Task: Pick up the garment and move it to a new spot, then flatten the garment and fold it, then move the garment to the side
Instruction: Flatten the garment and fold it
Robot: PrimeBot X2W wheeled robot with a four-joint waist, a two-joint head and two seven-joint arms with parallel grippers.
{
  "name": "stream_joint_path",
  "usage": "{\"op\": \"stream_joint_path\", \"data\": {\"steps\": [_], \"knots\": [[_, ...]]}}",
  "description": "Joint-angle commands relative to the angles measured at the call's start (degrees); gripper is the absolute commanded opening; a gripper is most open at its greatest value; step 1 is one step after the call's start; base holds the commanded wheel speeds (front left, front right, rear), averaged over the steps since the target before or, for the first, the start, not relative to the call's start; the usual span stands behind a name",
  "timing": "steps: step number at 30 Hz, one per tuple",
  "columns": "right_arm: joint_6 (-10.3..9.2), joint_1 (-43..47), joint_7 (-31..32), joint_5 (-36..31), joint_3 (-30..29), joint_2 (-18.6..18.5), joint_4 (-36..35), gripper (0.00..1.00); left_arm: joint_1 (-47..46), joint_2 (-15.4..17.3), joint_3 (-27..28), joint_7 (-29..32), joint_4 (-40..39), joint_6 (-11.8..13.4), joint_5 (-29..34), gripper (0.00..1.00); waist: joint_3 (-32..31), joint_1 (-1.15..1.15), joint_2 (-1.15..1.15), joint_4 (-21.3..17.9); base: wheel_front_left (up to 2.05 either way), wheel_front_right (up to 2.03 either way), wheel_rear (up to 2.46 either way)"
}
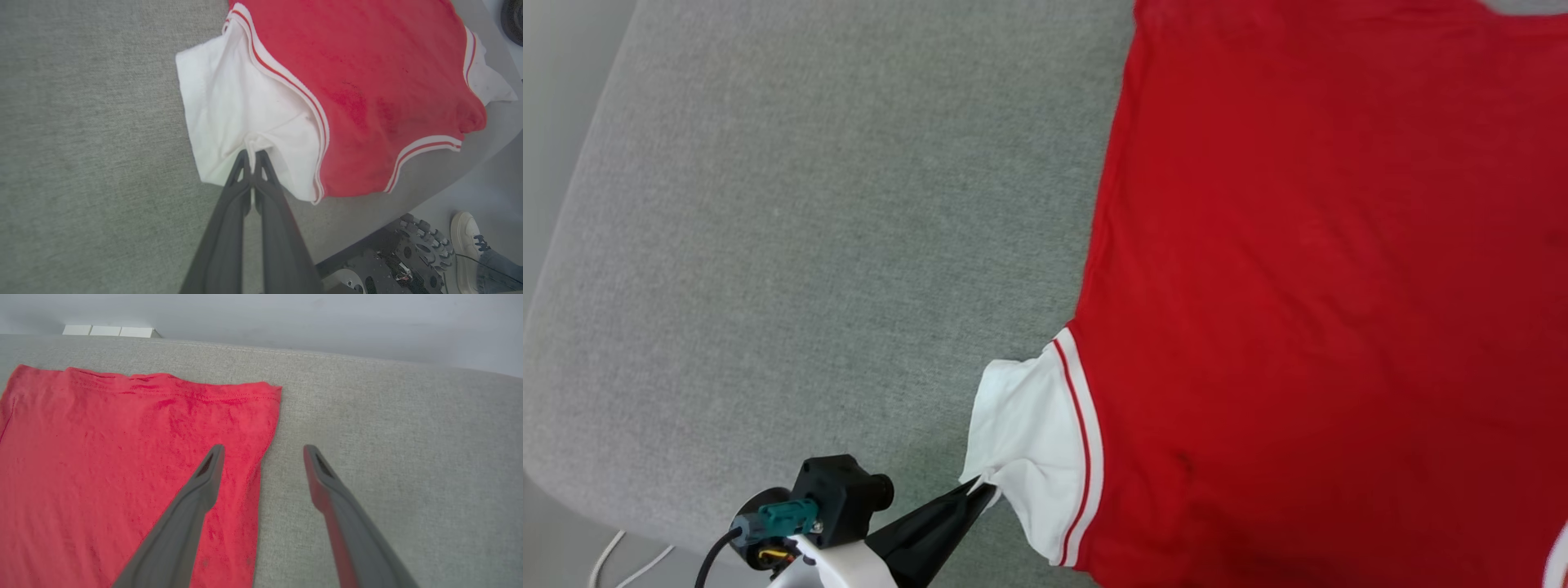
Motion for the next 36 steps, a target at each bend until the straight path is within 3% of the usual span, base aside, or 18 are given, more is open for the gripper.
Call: {"op": "stream_joint_path", "data": {"steps": [1,12,23,24,25,26,36], "knots": [[-0.02,-2.4,1.2,-1.8,-0.8,0.2,0.9,1.0,-1.0,-0.6,-0.2,-0.4,0.3,-0.5,0.2,0.0,2.9,-0.02,0.0,2.9,0.0,0.0,0.0],[-0.02,-12.7,10.7,-13.7,-7.5,3.0,5.3,1.0,-4.6,-3.6,-1.5,-1.5,2.2,-3.0,1.5,0.0,9.2,-0.02,0.0,7.1,0.0,0.0,0.0],[-0.02,-7.1,16.2,-15.3,-8.2,3.9,5.7,1.0,-5.5,-4.8,-1.9,-2.0,3.3,-3.0,1.6,0.0,9.5,-0.02,0.0,8.2,0.0,0.0,0.0],[-0.02,-6.8,16.7,-15.2,-8.5,3.7,5.4,0.5,-5.6,-4.8,-2.0,-2.0,3.3,-3.1,1.6,0.0,9.5,-0.02,0.0,8.2,0.0,0.0,0.0],[-0.02,-6.6,17.0,-15.2,-8.7,3.6,5.0,0.17,-5.7,-4.9,-2.0,-2.1,3.3,-3.0,1.5,0.0,9.5,-0.02,0.0,8.2,0.0,0.0,0.0],[-0.02,-6.4,17.1,-15.0,-9.0,3.4,4.8,0.0,-5.8,-4.9,-2.0,-2.0,3.4,-3.0,1.6,0.0,9.4,-0.02,0.0,8.2,0.0,0.0,0.0],[-0.02,-2.0,16.7,-14.6,-11.8,4.8,3.1,0.0,-5.2,-4.7,-1.7,-2.5,4.6,-2.5,1.2,0.0,5.7,-0.02,0.0,6.0,0.0,0.0,0.0]]}}
